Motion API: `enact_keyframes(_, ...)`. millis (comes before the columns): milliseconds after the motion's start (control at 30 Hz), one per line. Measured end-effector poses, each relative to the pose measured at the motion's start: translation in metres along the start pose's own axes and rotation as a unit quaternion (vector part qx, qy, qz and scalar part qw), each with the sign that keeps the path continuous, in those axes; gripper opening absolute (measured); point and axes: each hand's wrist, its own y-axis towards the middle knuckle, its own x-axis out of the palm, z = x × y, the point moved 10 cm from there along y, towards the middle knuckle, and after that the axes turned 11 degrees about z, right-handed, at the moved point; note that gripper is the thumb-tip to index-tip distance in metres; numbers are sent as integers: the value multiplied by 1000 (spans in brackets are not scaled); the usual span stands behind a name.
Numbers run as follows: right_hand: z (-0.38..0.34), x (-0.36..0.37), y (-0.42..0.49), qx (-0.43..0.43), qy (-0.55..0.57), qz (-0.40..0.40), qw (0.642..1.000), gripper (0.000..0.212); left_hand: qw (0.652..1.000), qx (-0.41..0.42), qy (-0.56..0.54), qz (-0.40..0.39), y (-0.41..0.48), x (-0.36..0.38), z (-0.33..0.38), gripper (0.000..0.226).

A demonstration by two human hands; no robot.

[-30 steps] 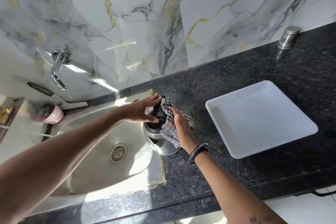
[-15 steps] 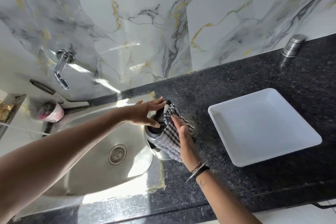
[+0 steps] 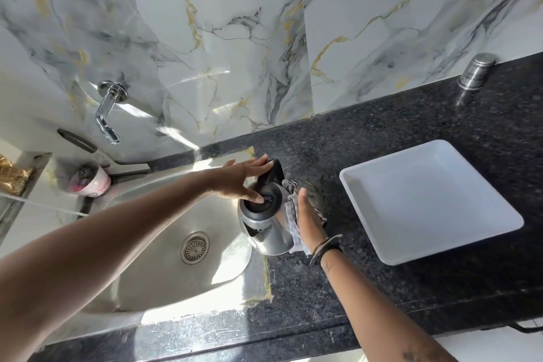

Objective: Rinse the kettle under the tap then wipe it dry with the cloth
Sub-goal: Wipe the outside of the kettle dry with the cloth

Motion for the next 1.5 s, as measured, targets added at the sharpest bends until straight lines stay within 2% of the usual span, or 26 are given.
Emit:
enact_keyframes(67, -6, -4, -14, -33, 18, 59, 998, 66, 1000, -3, -1, 1, -1, 0, -1, 95)
enact_keyframes(133, -6, -4, -29, -48, 26, 104, 993, 66, 1000, -3, 0, 0, -1, -1, 0, 94)
enact_keyframes(233, 7, 1, -50, -14, 29, 138, 990, 80, 1000, -4, 6, 1, -1, -1, 0, 94)
enact_keyframes(467, 20, 3, -72, 32, 87, 192, 977, 83, 1000, -8, 13, 1, -3, -2, 4, 94)
enact_keyframes(767, 23, -15, -72, 41, -14, 233, 971, 41, 1000, -14, 7, 10, -2, 1, 1, 93)
enact_keyframes(867, 24, -32, -66, 50, 28, 241, 969, 28, 1000, -15, 0, 15, -1, 3, -1, 93)
enact_keyframes(967, 28, -55, -64, 106, 179, 215, 954, 21, 999, -7, 26, 16, 1, 2, -3, 90)
enact_keyframes(1033, 28, -57, -70, 174, 340, 127, 916, 29, 999, -3, 52, 10, 5, -1, -4, 85)
enact_keyframes(1100, 20, -63, -72, 187, 437, 49, 878, 42, 997, 13, 71, 14, 9, -9, -1, 78)
enact_keyframes(1167, 9, -76, -75, 159, 476, 6, 865, 52, 994, 43, 91, 30, 14, -22, 2, 73)
enact_keyframes(1267, 12, -92, -79, 161, 509, 16, 845, 66, 980, 87, 179, 16, 21, -29, 2, 93)
enact_keyframes(1367, 18, -100, -79, 160, 528, 41, 833, 77, 930, 181, 318, 14, 29, -22, 16, 96)
enact_keyframes(1433, 12, -101, -80, 130, 501, 16, 855, 71, 906, 224, 357, 22, 34, -20, 27, 90)
enact_keyframes(1500, 0, -93, -86, 111, 465, -54, 877, 69, 906, 230, 354, 26, 39, -25, 33, 76)
